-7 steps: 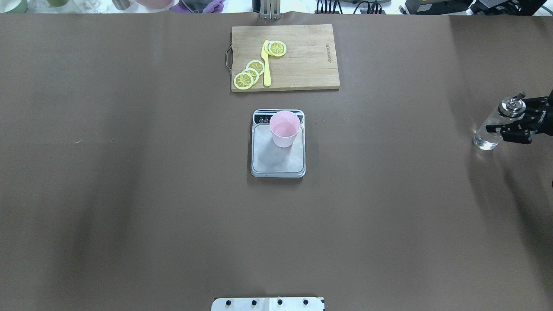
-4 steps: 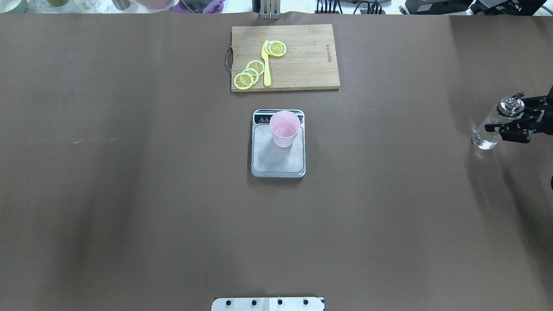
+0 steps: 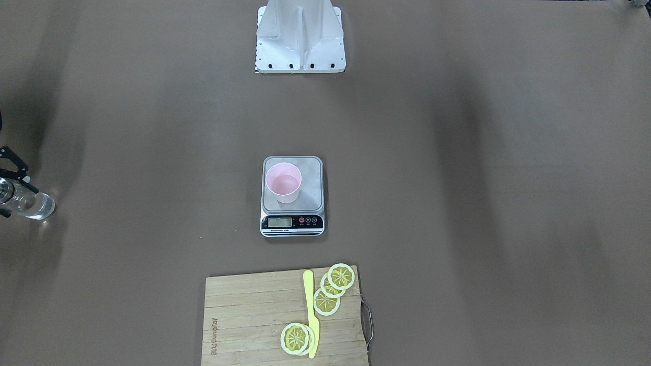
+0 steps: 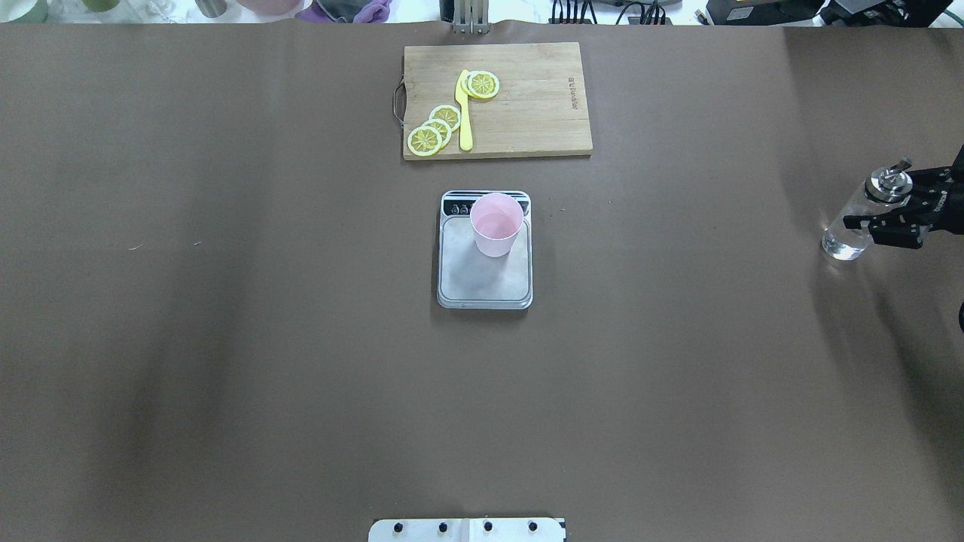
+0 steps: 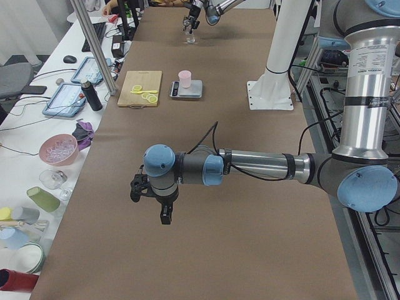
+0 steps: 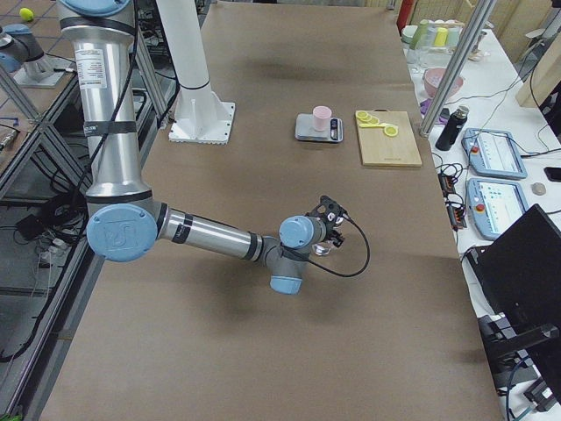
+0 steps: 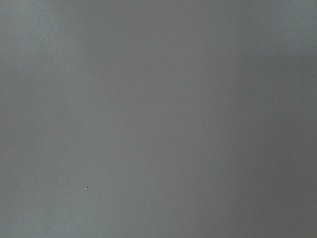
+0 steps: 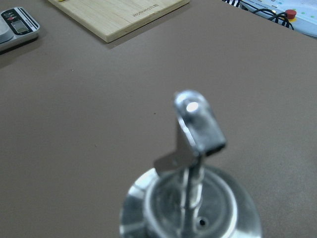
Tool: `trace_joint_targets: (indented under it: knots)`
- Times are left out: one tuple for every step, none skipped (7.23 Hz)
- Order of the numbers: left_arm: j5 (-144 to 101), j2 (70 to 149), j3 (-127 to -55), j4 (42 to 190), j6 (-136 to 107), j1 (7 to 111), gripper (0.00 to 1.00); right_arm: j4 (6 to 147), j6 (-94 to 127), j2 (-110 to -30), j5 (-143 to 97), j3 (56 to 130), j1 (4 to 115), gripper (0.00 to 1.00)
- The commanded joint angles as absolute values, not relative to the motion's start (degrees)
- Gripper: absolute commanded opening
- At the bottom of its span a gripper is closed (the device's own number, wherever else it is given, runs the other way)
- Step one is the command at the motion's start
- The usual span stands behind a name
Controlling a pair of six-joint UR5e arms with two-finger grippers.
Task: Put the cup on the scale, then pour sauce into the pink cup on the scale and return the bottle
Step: 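Hold the glass bottle steady on the table with the right gripper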
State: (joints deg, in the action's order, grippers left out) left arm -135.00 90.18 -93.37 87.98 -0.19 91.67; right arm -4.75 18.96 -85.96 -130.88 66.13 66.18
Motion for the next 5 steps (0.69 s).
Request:
trace_joint_targets:
  knots:
    - [-135.0, 90.2, -93.1, 88.0, -0.2, 91.7, 1.00, -4.7, 19.3, -86.0, -131.0, 65.9, 66.2, 0.58]
    - [-135.0, 90.3, -93.0, 88.0, -0.1, 91.7, 1.00, -4.7, 19.2, -86.0, -131.0, 65.7, 66.2, 0.60]
    - [-135.0, 90.3, -93.0, 88.0, -0.1, 91.7, 1.00, -4.7, 19.3, -86.0, -131.0, 65.6, 66.2, 0.61]
    - [-135.0, 90.3, -93.0, 88.0, -0.1, 91.7, 1.00, -4.7, 19.3, -86.0, -131.0, 65.3, 66.2, 0.62]
    - [-135.0, 90.3, -93.0, 88.0, -0.1, 91.7, 1.00, -4.7, 19.3, -86.0, -131.0, 65.3, 66.2, 0.63]
